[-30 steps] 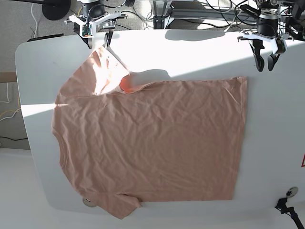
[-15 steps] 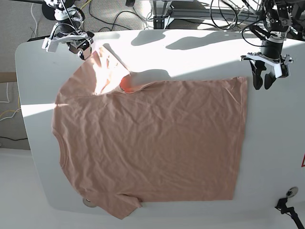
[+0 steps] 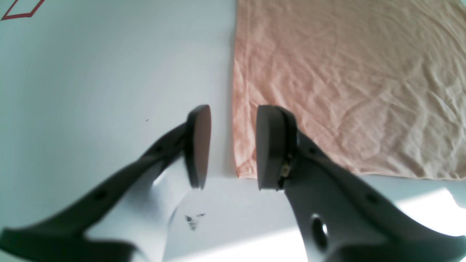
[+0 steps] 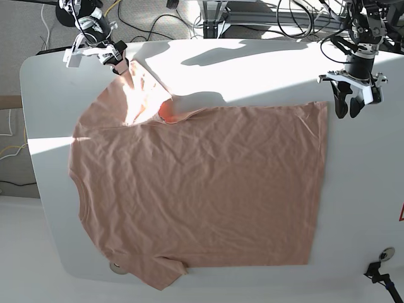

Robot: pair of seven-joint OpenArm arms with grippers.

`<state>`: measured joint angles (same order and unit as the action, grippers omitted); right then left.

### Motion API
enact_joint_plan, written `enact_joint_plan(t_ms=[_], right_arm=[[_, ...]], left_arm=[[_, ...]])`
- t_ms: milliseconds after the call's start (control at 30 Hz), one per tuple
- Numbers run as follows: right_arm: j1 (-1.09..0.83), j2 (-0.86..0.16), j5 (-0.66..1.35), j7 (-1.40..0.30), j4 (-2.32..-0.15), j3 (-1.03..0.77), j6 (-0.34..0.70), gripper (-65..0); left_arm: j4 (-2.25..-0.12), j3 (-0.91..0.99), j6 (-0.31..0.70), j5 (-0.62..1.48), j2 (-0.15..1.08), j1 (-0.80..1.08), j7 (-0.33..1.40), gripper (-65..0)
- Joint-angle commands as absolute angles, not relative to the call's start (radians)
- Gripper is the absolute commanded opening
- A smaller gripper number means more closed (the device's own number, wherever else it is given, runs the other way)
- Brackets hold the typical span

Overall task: Fold the T-shirt properly
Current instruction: 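Lower both grippers to the shoulder corners of the pink T-shirt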

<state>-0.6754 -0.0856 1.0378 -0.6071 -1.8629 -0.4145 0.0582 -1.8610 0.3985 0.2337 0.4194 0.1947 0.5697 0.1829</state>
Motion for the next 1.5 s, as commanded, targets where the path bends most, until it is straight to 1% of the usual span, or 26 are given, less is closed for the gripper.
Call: enact_joint_plan(t_ms=[0, 300, 500, 767, 800, 867, 1000, 1033, 1200, 1233, 1267, 1367, 1400, 1467], right_arm=[[-0.682, -0.091, 1.05, -0.598, -1.865, -0.415, 0.073, -32.9], [-0.664, -0.073, 1.049, -0.599, -1.834, -0.409, 0.074, -32.9], [-0.642, -0.071, 1.047, -0.599, -1.824, -0.337, 0.071, -32.9], [-0.611, -0.073, 1.047, -0.599, -1.824, -0.329, 0.071, -33.4], [-0.611, -0.073, 1.047, -0.599, -1.824, -0.329, 0.071, -34.8], [-0.602, -0.073, 1.047, -0.599, -1.824, -0.329, 0.071, -41.9], [-0.59, -0.076, 1.052, -0.599, -1.787, -0.329, 0.071, -63.6], [-0.59, -0.076, 1.052, -0.599, -1.773, -0.328, 0.071, -65.0], [-0.582, -0.079, 1.049, -0.599, -1.748, -0.328, 0.079, -65.0], [-0.582, -0.079, 1.049, -0.599, -1.748, -0.328, 0.079, -65.0], [-0.582, -0.079, 1.049, -0.599, -1.748, -0.328, 0.079, -65.0], [-0.582, -0.079, 1.049, -0.599, -1.748, -0.328, 0.079, -65.0], [-0.581, -0.079, 1.049, -0.599, -1.748, -0.328, 0.079, -65.0], [-0.581, -0.079, 1.049, -0.599, -1.748, -0.328, 0.079, -65.0]], left_arm=[[-1.876, 0.403, 0.237, 0.426, 0.206, 0.572, 0.154, -45.3], [-1.876, 0.403, 0.237, 0.426, 0.206, 0.572, 0.156, -45.3], [-1.876, 0.403, 0.237, 0.426, 0.211, 0.572, 0.156, -45.3], [-1.876, 0.403, 0.237, 0.426, 0.211, 0.572, 0.156, -45.3], [-1.876, 0.403, 0.237, 0.426, 0.211, 0.572, 0.156, -45.3], [-1.876, 0.404, 0.237, 0.426, 0.211, 0.572, 0.156, -45.3], [-1.876, 0.406, 0.237, 0.426, 0.211, 0.572, 0.176, -45.3], [-1.876, 0.407, 0.237, 0.426, 0.211, 0.572, 0.206, -45.3], [-1.873, 0.41, 0.237, 0.427, 0.213, 0.518, 0.308, -45.1], [-1.867, 0.41, 0.24, 0.429, 0.213, 0.515, 0.334, -44.2], [-1.857, 0.409, 0.251, 0.429, 0.213, 0.513, 0.355, -40.3], [-1.84, 0.41, 0.298, 0.427, 0.209, 0.466, 0.392, -18.9], [-1.827, 0.41, 0.298, 0.427, 0.211, 0.461, 0.407, -15.2], [-1.793, 0.409, 0.3, 0.43, 0.211, 0.455, 0.435, -15.6]])
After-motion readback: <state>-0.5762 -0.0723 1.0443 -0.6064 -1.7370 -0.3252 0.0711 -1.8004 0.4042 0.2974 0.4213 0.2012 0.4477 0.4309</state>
